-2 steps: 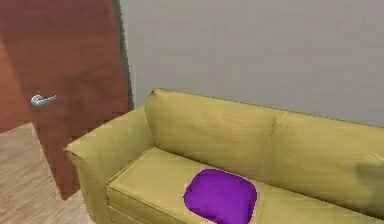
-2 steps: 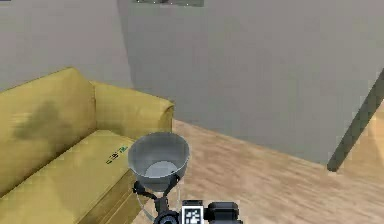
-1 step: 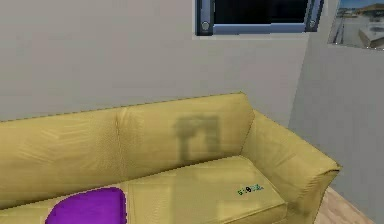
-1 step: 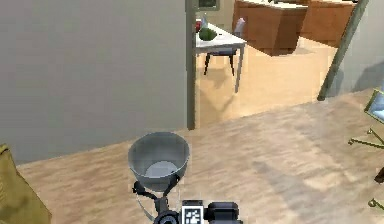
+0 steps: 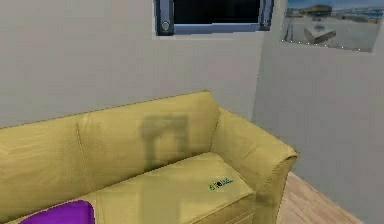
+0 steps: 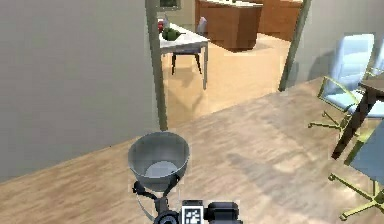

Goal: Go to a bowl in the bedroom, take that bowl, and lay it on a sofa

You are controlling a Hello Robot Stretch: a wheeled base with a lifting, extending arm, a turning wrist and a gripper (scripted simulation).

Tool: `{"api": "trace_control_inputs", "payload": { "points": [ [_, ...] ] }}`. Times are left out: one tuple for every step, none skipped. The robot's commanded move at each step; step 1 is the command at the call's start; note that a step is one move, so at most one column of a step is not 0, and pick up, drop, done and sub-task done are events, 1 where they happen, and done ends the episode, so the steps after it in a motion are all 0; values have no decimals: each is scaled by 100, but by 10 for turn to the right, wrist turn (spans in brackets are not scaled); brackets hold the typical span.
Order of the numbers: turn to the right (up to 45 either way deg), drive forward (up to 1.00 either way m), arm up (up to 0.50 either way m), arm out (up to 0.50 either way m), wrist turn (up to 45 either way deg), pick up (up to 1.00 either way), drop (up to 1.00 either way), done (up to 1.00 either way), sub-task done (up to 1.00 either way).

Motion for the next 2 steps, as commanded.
{"api": "trace_control_inputs", "payload": {
  "points": [
    [-450, 0, 0, 0, 0, 0, 0, 0, 0],
    [330, 0, 0, 0, 0, 0, 0, 0, 0]
  ]
}}
